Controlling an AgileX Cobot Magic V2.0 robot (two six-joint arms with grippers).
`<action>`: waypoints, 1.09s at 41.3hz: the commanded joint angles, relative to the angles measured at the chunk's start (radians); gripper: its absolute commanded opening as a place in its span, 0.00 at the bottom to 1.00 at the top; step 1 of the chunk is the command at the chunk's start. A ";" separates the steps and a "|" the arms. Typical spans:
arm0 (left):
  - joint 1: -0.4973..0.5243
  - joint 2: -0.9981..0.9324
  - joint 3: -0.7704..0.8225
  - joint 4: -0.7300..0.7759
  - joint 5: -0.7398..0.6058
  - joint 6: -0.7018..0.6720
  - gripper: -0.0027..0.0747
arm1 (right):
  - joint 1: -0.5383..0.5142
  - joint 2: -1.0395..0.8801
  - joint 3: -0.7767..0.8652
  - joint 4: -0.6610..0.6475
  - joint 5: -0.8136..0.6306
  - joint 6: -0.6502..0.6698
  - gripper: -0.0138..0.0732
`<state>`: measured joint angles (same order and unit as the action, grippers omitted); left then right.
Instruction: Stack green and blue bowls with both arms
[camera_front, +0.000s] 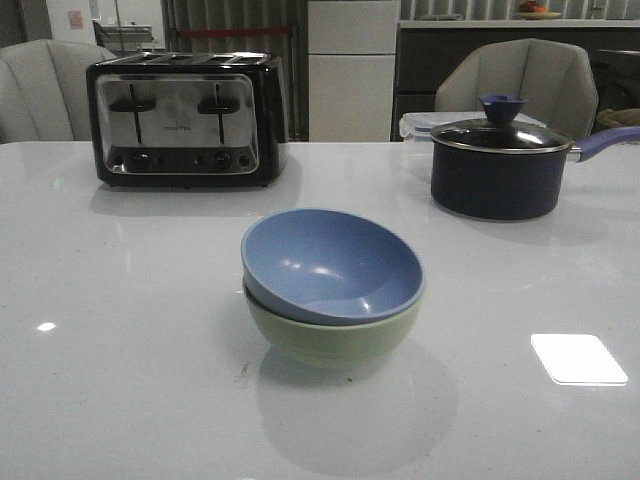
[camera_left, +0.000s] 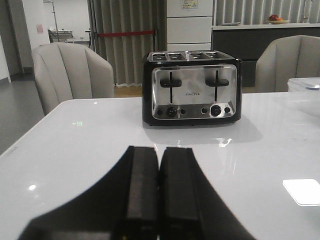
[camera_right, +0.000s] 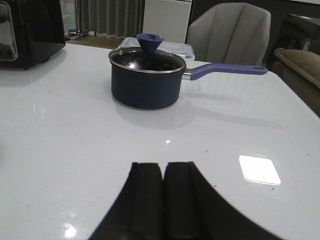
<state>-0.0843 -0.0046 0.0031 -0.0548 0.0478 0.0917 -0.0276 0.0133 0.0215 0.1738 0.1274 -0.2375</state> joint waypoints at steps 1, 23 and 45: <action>0.002 -0.020 0.004 -0.009 -0.090 -0.002 0.16 | -0.018 -0.048 0.004 0.003 -0.081 -0.012 0.19; 0.002 -0.018 0.004 -0.009 -0.090 -0.002 0.16 | -0.013 -0.043 0.003 -0.091 -0.193 0.170 0.19; 0.002 -0.018 0.004 -0.009 -0.090 -0.002 0.16 | 0.021 -0.043 0.003 -0.124 -0.221 0.212 0.19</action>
<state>-0.0843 -0.0046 0.0031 -0.0564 0.0469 0.0934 -0.0038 -0.0110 0.0281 0.0597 0.0000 -0.0325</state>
